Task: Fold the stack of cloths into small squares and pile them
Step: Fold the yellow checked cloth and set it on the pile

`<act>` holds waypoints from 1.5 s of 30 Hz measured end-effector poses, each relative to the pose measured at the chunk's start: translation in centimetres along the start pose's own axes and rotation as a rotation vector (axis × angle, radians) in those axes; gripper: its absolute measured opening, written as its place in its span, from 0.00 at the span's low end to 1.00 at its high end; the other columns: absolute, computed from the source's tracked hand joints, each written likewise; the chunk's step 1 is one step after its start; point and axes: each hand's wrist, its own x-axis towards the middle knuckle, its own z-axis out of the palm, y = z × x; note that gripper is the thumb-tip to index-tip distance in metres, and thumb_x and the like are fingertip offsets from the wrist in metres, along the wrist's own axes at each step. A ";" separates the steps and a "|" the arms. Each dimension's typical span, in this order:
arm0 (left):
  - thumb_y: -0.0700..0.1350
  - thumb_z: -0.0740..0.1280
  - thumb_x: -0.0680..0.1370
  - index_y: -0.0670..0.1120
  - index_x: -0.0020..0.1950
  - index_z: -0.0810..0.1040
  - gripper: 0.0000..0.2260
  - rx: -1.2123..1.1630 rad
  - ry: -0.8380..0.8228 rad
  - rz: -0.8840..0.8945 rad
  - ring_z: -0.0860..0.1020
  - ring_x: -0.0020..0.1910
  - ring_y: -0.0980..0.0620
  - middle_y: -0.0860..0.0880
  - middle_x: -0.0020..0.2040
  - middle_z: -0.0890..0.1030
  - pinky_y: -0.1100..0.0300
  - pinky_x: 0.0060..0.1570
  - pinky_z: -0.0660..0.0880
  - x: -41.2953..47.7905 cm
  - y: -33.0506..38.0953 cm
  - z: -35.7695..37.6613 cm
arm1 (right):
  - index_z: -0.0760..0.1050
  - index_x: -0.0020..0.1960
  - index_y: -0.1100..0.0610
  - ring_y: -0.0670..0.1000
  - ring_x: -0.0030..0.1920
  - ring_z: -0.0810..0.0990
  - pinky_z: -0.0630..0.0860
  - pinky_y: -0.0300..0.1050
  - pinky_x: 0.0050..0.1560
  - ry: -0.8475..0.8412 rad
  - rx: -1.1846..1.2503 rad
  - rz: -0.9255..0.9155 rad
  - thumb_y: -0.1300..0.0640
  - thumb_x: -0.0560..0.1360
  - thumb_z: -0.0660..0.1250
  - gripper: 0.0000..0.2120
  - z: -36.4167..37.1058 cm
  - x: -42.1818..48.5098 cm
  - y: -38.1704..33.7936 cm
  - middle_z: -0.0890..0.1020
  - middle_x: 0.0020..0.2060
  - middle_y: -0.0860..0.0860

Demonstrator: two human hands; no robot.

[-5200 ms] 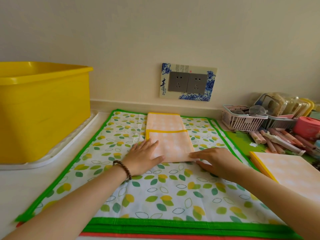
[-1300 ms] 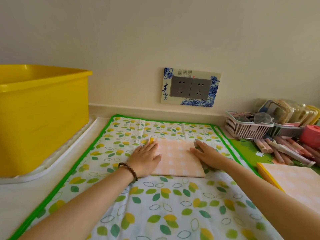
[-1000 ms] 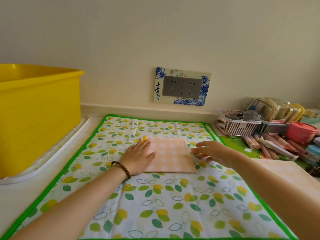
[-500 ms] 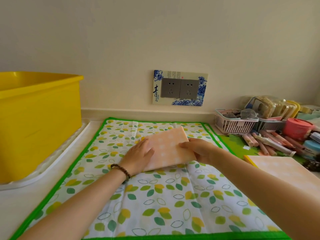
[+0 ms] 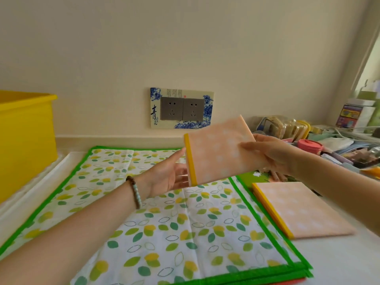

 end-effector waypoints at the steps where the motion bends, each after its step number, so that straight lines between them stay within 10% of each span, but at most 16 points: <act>1: 0.58 0.60 0.78 0.43 0.59 0.78 0.21 0.006 -0.003 0.032 0.81 0.42 0.53 0.47 0.48 0.83 0.62 0.40 0.79 0.3 0.2 1.4 | 0.73 0.61 0.56 0.54 0.49 0.81 0.81 0.46 0.47 0.012 -0.014 0.013 0.60 0.76 0.65 0.14 -1.3 -0.5 -0.1 0.81 0.53 0.56; 12: 0.40 0.67 0.76 0.43 0.47 0.78 0.02 0.036 -0.022 0.058 0.81 0.28 0.57 0.49 0.35 0.83 0.67 0.30 0.78 4.7 -2.1 13.6 | 0.72 0.62 0.54 0.55 0.50 0.79 0.77 0.52 0.52 0.193 -0.197 0.282 0.60 0.76 0.66 0.15 -13.0 -4.6 2.7 0.80 0.51 0.55; 23: 0.48 0.70 0.75 0.43 0.51 0.78 0.10 0.505 -0.046 -0.037 0.79 0.26 0.59 0.49 0.42 0.81 0.68 0.26 0.76 6.8 -6.6 16.8 | 0.71 0.67 0.55 0.53 0.59 0.72 0.70 0.45 0.60 0.188 -0.379 0.529 0.61 0.74 0.69 0.23 -17.4 -4.0 8.1 0.75 0.62 0.52; 45: 0.56 0.69 0.73 0.44 0.46 0.76 0.14 0.802 -0.030 0.034 0.76 0.24 0.60 0.50 0.37 0.82 0.66 0.24 0.72 7.3 -6.8 16.4 | 0.66 0.71 0.54 0.51 0.55 0.74 0.74 0.42 0.53 0.086 -0.702 0.461 0.53 0.75 0.68 0.27 -17.5 -4.1 9.0 0.74 0.61 0.52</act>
